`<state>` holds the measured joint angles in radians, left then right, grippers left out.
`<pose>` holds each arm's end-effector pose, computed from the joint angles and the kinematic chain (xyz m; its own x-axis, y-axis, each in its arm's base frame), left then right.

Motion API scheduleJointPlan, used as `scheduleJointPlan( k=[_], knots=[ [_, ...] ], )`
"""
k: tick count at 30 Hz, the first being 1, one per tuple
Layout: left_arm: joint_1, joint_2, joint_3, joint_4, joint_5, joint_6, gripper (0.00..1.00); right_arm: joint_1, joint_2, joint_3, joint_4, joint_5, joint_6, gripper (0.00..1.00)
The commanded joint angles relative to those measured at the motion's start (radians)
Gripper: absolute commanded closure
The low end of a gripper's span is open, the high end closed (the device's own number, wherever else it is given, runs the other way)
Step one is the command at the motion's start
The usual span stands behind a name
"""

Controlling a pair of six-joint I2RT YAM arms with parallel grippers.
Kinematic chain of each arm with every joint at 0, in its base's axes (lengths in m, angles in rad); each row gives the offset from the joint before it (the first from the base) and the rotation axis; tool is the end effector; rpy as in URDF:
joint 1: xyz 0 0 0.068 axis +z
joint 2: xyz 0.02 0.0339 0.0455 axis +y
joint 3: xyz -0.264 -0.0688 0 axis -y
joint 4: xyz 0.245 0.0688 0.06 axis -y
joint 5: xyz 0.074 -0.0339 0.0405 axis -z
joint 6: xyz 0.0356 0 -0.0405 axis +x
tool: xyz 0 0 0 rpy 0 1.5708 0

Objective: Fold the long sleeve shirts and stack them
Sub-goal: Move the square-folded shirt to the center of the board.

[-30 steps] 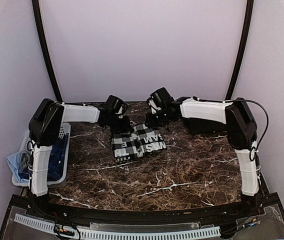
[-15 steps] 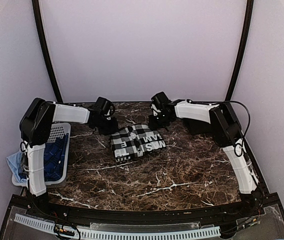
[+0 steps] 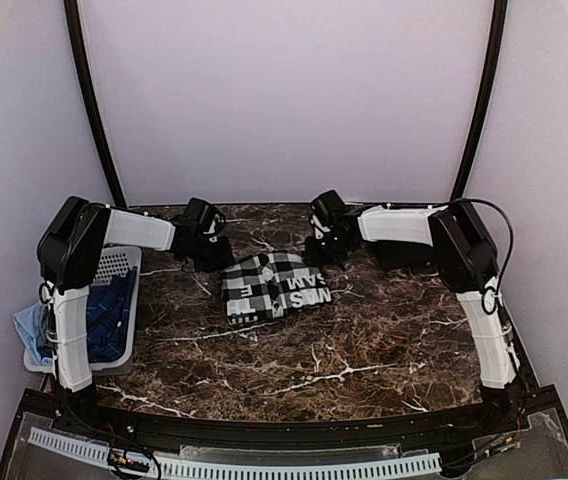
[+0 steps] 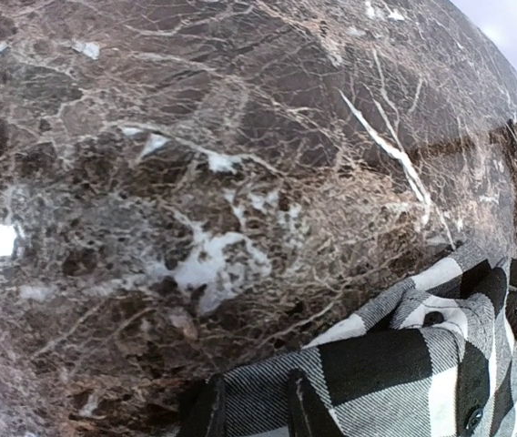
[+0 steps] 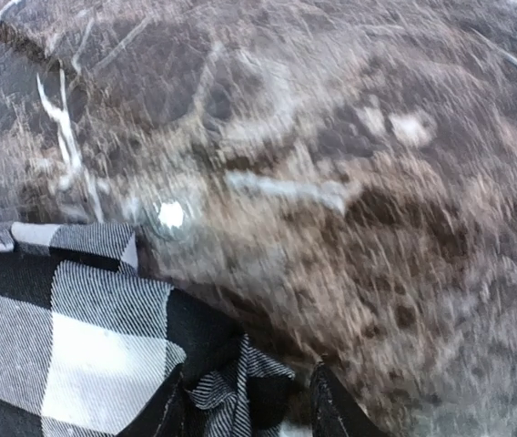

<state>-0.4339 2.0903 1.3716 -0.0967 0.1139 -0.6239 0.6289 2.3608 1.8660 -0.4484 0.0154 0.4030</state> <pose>0.4066 -0.1928 0.1469 -0.8214 -0.2591 -0.5081 0.0105 0.8838 -0.4677 0.4176 0.3031 0.1471 -0.8299 -0.1188 -0.5450 -0.2776 0.9354 0.2188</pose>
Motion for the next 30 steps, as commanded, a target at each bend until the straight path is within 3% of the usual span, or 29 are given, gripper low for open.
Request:
scheduleJointPlan(
  k=[1,9,14,22,30],
  knots=[
    [-0.019,-0.018,-0.025,-0.007,0.081,0.019,0.78,0.000,-0.121,-0.179,0.024,-0.002,0.053,0.59],
    [-0.094,-0.045,-0.029,-0.028,0.129,0.000,0.79,0.015,-0.383,-0.567,0.166,-0.012,0.148,0.58],
    [-0.118,-0.131,-0.085,-0.027,0.133,-0.018,0.78,0.032,-0.537,-0.713,0.184,0.013,0.185,0.58],
    [-0.115,-0.252,-0.045,-0.153,0.012,0.035,0.68,0.067,-0.663,-0.705,0.115,0.072,0.180,0.57],
    [-0.171,-0.377,-0.159,-0.156,0.118,0.020,0.68,0.187,-0.698,-0.721,0.098,0.088,0.220,0.64]
  ],
)
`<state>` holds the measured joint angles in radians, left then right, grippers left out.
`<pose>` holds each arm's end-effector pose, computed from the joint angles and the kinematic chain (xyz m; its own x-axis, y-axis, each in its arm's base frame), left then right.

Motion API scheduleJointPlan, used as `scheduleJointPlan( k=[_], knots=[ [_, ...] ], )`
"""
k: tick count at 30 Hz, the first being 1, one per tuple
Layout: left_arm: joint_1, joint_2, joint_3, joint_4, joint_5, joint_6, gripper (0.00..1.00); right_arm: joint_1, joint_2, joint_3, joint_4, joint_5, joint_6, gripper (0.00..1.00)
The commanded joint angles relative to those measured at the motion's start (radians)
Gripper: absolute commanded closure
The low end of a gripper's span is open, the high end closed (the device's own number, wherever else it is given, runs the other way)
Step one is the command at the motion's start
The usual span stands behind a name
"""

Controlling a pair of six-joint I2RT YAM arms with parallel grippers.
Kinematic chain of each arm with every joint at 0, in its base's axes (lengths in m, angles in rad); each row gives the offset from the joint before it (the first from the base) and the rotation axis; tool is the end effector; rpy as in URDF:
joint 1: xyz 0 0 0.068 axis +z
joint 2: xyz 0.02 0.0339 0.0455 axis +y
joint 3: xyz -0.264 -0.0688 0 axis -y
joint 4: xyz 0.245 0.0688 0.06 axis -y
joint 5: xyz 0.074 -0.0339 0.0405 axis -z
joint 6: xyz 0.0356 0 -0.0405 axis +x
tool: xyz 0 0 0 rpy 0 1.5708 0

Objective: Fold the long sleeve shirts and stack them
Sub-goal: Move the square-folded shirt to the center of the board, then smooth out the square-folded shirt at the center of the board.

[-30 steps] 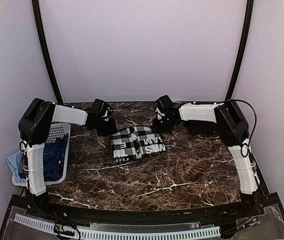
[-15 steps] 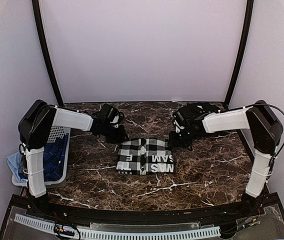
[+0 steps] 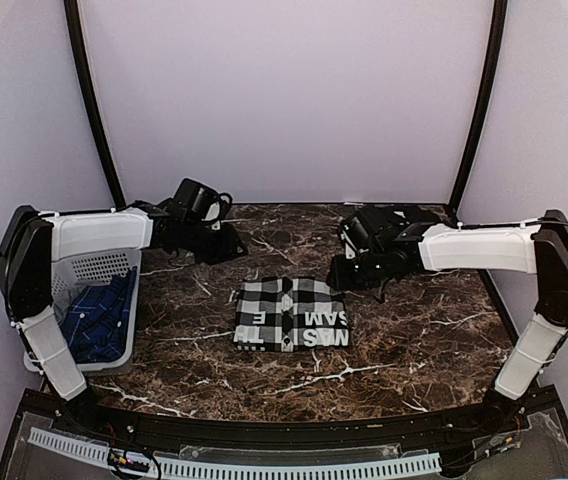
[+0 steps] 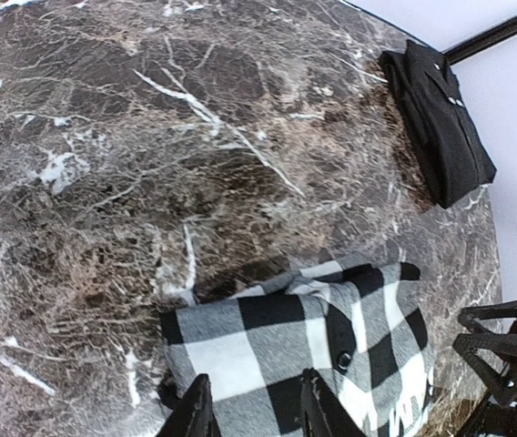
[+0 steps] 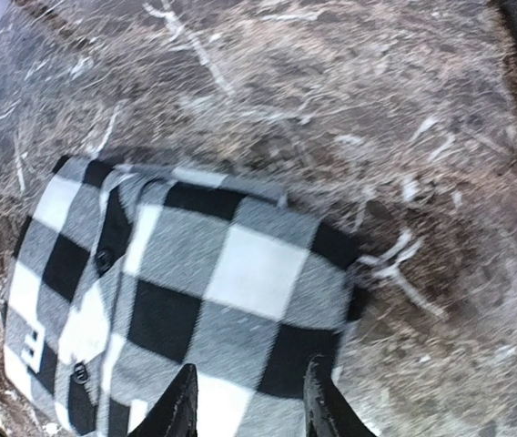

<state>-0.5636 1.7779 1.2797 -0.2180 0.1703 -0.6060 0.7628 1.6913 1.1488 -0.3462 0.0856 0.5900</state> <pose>0.3353 -0.2190 0.2359 -0.8176 -0.1473 -0.5566 0.2055 0.8284 -0.5211 0.2635 0.2476 0.2155 -0.8276 -0.0242 -0.5608 -0.2275 0.9278 0.2956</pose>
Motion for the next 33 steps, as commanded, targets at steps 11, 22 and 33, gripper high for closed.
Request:
scheduleJointPlan(
  k=[11,22,33],
  knots=[
    [-0.094,-0.015,-0.277,0.144,0.234,-0.095,0.70,0.111,-0.006,-0.176,0.076,-0.039,0.118,0.68],
    [-0.090,-0.057,-0.254,0.008,0.105,-0.053,0.70,0.115,-0.065,-0.170,0.027,-0.006,0.121,0.68],
    [-0.049,-0.118,-0.283,-0.037,0.095,-0.047,0.67,0.111,0.027,-0.044,-0.026,0.096,0.074,0.67]
  ],
)
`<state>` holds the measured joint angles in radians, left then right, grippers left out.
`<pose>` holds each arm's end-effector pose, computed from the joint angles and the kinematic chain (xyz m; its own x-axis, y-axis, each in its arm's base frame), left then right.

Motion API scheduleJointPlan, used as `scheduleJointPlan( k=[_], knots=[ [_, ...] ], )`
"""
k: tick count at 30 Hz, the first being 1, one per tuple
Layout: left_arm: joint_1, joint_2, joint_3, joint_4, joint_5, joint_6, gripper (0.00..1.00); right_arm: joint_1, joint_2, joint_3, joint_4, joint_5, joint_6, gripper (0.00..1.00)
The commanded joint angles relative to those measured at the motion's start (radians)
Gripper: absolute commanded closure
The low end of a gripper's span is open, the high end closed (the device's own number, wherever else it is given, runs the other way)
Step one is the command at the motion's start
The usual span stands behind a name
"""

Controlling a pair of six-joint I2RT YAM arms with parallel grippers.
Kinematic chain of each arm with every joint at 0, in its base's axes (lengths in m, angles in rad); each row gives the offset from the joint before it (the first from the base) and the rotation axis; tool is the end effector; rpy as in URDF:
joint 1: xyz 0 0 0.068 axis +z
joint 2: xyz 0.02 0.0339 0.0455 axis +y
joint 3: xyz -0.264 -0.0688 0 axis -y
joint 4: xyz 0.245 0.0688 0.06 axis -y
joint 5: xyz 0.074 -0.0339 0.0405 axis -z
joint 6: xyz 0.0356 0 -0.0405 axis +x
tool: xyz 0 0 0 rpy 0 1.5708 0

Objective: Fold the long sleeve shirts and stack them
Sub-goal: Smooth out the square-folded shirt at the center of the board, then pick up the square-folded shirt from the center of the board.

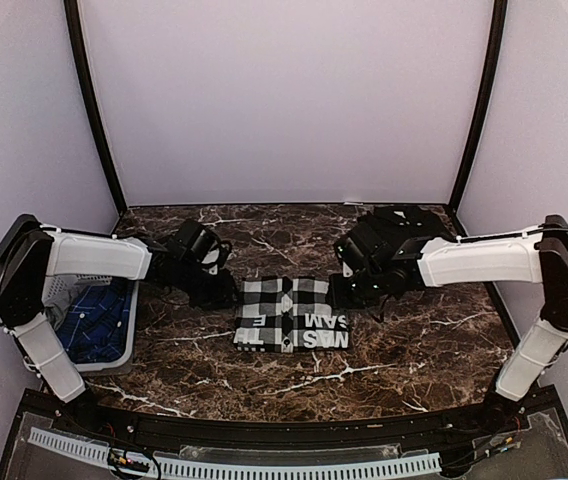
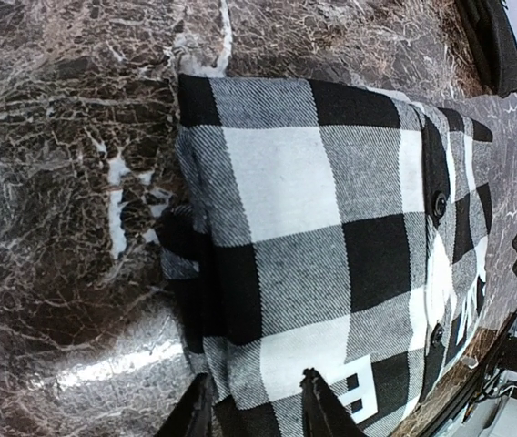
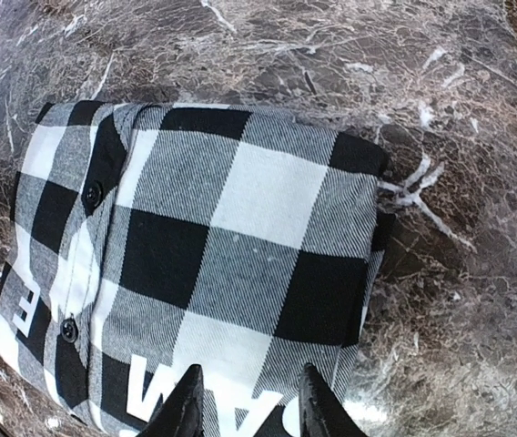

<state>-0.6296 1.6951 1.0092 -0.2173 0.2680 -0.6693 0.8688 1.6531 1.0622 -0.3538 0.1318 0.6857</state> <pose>0.2752 -0.2122 0.1816 -0.9323 -0.0610 -0.3565 0.1554 0.8224 -0.5472 0.2248 0.2586 0.2014 -0.8528 -0.0363 -0.5210 -0.2160 0.9328 0.2886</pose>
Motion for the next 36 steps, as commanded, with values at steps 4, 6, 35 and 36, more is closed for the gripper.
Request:
scheduleJointPlan(
  k=[4,6,35,36],
  knots=[
    [0.023,-0.025,-0.018,-0.029,0.038,0.025,0.64,-0.006,0.117,0.038,-0.016,0.073,-0.021,0.68],
    [0.024,-0.014,-0.017,-0.028,0.058,0.033,0.63,-0.012,0.137,0.027,-0.016,0.071,-0.016,0.69],
    [-0.029,0.177,-0.055,0.064,0.149,-0.114,0.67,-0.016,0.097,-0.087,0.099,-0.007,0.024,0.70],
    [-0.033,0.177,-0.054,0.077,0.152,-0.122,0.69,-0.016,0.097,-0.087,0.101,-0.008,0.024,0.70]
  ],
)
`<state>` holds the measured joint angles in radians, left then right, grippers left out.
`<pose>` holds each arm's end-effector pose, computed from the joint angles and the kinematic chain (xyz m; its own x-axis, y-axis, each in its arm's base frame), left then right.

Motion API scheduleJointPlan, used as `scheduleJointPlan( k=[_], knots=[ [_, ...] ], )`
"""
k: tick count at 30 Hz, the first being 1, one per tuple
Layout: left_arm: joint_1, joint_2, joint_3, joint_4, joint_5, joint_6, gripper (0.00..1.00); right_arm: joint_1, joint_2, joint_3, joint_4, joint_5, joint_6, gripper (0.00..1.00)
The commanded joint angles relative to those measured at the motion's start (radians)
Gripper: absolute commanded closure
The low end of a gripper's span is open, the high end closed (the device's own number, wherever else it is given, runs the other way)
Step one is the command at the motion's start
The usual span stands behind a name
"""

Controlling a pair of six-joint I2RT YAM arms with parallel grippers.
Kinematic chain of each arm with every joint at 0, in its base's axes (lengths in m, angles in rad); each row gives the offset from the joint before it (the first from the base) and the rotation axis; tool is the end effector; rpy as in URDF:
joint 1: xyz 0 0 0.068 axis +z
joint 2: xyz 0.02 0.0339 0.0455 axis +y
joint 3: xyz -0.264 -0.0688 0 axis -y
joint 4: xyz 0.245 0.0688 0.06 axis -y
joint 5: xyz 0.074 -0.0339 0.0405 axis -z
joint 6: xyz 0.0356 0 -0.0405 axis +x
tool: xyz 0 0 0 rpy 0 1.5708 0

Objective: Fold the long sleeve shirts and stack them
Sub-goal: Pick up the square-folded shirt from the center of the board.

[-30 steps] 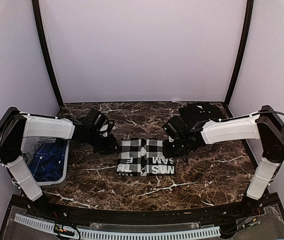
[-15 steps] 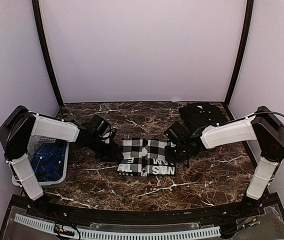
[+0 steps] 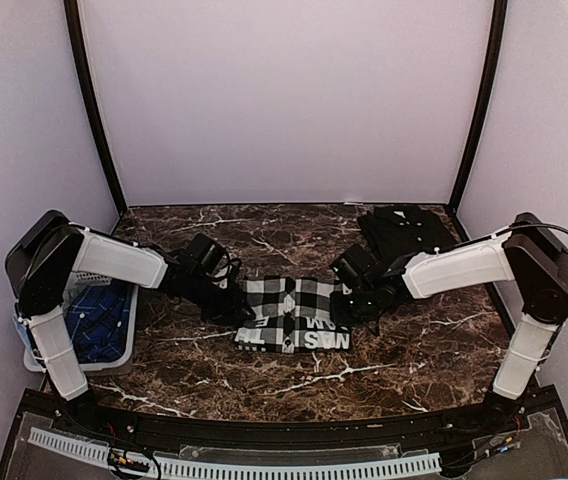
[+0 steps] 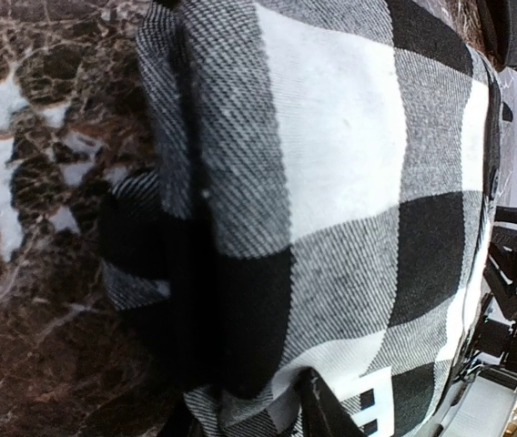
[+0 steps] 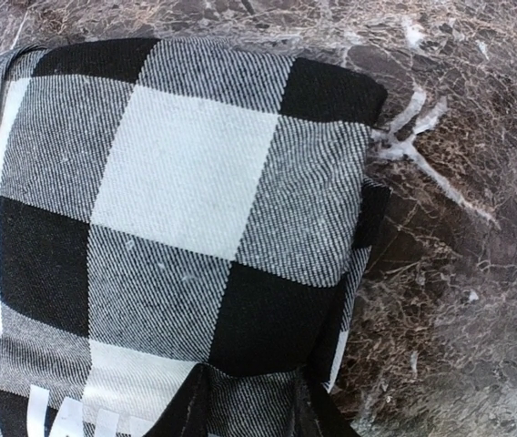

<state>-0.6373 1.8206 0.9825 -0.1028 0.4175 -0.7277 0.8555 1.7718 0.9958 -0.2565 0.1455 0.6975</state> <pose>0.2779 -0.2237 0.1412 -0.9744 -0.0351 -0.2219 0.1175 0.7623 -0.6365 0.2305 0.2575 0.1496 -0.8800 -0.0439 -0.4729 -0.1734 0.9567 0.2339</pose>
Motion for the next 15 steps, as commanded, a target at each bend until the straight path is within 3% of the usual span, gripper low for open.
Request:
scheduleJointPlan(
  k=[1,7,15],
  knots=[
    [-0.026,0.050,-0.022,-0.033,0.005,-0.075,0.74,-0.003,-0.023,-0.020,0.003,-0.021,0.011,0.70],
    [-0.029,-0.003,0.026,-0.080,-0.038,-0.062,0.99,-0.003,-0.049,-0.012,-0.005,-0.017,0.008,0.69],
    [0.010,-0.156,0.123,-0.322,-0.088,0.077,1.00,-0.002,-0.121,0.054,-0.057,-0.015,-0.016,0.68]
  ],
)
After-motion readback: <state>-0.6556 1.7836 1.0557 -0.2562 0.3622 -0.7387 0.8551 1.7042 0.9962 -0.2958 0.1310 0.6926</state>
